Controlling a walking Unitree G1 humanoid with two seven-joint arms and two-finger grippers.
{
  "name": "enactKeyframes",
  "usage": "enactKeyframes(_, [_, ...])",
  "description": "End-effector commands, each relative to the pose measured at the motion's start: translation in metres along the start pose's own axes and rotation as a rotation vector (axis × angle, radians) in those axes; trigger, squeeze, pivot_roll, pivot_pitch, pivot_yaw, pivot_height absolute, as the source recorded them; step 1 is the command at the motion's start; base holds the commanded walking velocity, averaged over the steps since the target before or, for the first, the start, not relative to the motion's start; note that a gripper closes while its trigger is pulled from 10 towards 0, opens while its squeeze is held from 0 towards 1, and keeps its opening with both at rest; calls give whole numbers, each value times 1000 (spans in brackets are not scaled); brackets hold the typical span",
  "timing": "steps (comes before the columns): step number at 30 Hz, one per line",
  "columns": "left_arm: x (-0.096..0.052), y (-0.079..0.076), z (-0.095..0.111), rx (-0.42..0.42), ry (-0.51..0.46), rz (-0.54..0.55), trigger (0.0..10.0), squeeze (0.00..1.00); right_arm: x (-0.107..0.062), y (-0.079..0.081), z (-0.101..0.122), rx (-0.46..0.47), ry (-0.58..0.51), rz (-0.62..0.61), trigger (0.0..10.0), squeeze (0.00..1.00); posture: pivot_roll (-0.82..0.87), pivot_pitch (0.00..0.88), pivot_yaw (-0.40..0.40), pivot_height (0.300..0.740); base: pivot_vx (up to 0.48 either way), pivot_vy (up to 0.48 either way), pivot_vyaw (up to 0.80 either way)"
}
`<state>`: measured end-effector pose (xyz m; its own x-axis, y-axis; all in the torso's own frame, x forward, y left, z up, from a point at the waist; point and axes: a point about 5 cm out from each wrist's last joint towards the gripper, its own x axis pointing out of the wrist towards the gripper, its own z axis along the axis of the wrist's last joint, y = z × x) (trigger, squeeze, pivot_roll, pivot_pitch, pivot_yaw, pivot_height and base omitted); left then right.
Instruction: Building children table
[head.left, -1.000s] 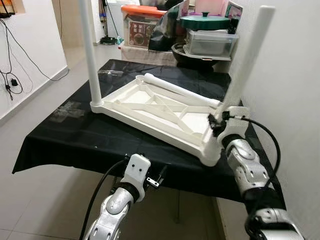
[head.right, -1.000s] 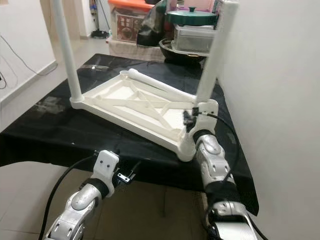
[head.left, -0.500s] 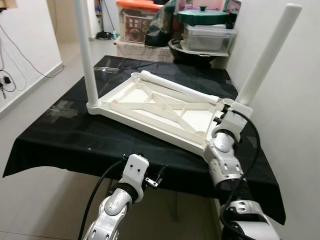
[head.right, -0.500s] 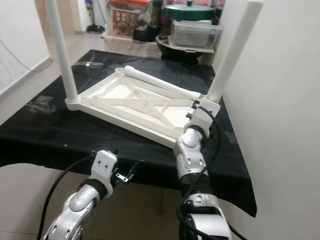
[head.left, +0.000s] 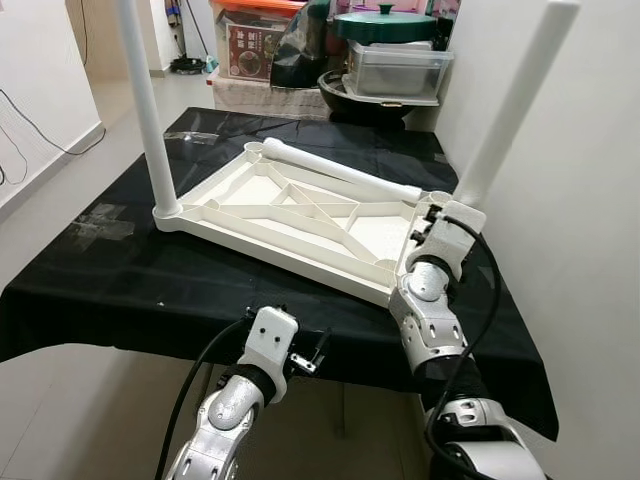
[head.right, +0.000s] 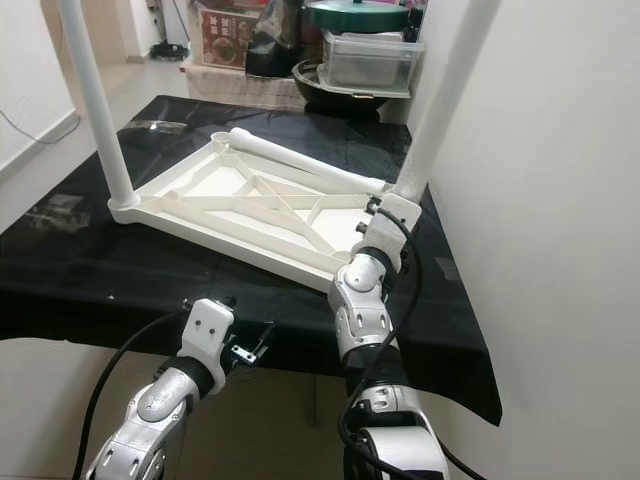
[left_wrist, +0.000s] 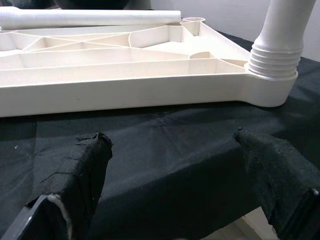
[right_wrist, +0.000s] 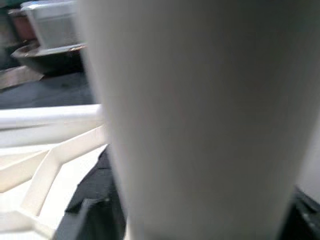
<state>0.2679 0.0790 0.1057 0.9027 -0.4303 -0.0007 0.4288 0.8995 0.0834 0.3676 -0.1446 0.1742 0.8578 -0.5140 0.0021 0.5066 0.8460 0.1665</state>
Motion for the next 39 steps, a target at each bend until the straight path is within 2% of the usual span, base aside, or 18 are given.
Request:
enactKeyframes(1, [0, -1, -3, 0, 23, -5, 10000, 0, 1, -5, 2, -10, -31, 22, 10000, 1000, 148, 0, -95, 740, 0, 0, 0])
enactKeyframes(2, [0, -1, -3, 0, 24, -5, 10000, 0, 1, -7, 3, -16, -45, 26, 10000, 1000, 148, 0, -95, 740, 0, 0, 0])
enactKeyframes(3, [1, -1, -4, 0, 24, -5, 10000, 0, 3, -9, 4, -14, -56, 44, 10000, 0, 144, 0, -92, 740, 0, 0, 0])
enactKeyframes(13, [2, -1, -4, 0, 23, -8, 10000, 0, 11, -23, 15, 10, -108, 169, 10000, 0, 139, 0, -93, 740, 0, 0, 0])
enactKeyframes(14, [2, -2, -4, 0, 22, -8, 10000, 0, 15, -30, 16, 8, -110, 208, 10000, 0, 136, 0, -95, 740, 0, 0, 0])
enactKeyframes(17, [3, -2, -4, -1, 21, -8, 10000, 0, 18, -37, 17, 14, -103, 237, 10000, 0, 135, 0, -96, 740, 0, 0, 0])
enactKeyframes(19, [4, -3, -4, -2, 18, -9, 10000, 0, 24, -48, 18, 44, -83, 352, 10000, 0, 130, 0, -98, 740, 0, 0, 0])
enactKeyframes(21, [4, -3, -4, -2, 18, -9, 10000, 0, 24, -48, 18, 44, -83, 352, 10000, 0, 130, 0, -98, 740, 0, 0, 0])
enactKeyframes(22, [5, -4, -4, -3, 16, -8, 10000, 0, 26, -51, 20, 61, -77, 462, 10000, 0, 131, 0, -100, 740, 0, 0, 0])
enactKeyframes(25, [5, -4, -4, -3, 15, -8, 10000, 0, 28, -52, 20, 65, -62, 527, 10000, 0, 134, 0, -102, 740, 0, 0, 0])
enactKeyframes(26, [6, -4, -4, -2, 13, -8, 10000, 0, 29, -53, 22, 50, -62, 586, 10000, 0, 134, 0, -102, 740, 0, 0, 0])
enactKeyframes(27, [6, -4, -3, -2, 10, -6, 10000, 0, 31, -55, 25, 28, -43, 718, 10000, 0, 134, 0, -106, 740, 0, 0, 0])
enactKeyframes(28, [6, -4, -3, -2, 10, -6, 10000, 0, 31, -55, 25, 28, -43, 718, 10000, 0, 134, 0, -106, 740, 0, 0, 0])
enactKeyframes(30, [7, -4, -3, -1, 9, -7, 10000, 0, 31, -55, 27, 29, -24, 835, 10000, 0, 134, 0, -106, 740, 0, 0, 0])
enactKeyframes(31, [7, -4, -3, -1, 9, -7, 10000, 0, 31, -55, 27, 29, -24, 835, 10000, 0, 134, 0, -106, 740, 0, 0, 0])
enactKeyframes(33, [7, -4, -3, -1, 7, -8, 10000, 0, 34, -55, 31, -1, -24, 909, 10000, 0, 137, 0, -108, 740, 0, 0, 0])
enactKeyframes(39, [7, -5, -2, 2, 2, -9, 10000, 0, 41, -53, 36, -19, -5, 957, 10000, 0, 143, 0, -111, 740, 0, 0, 0])
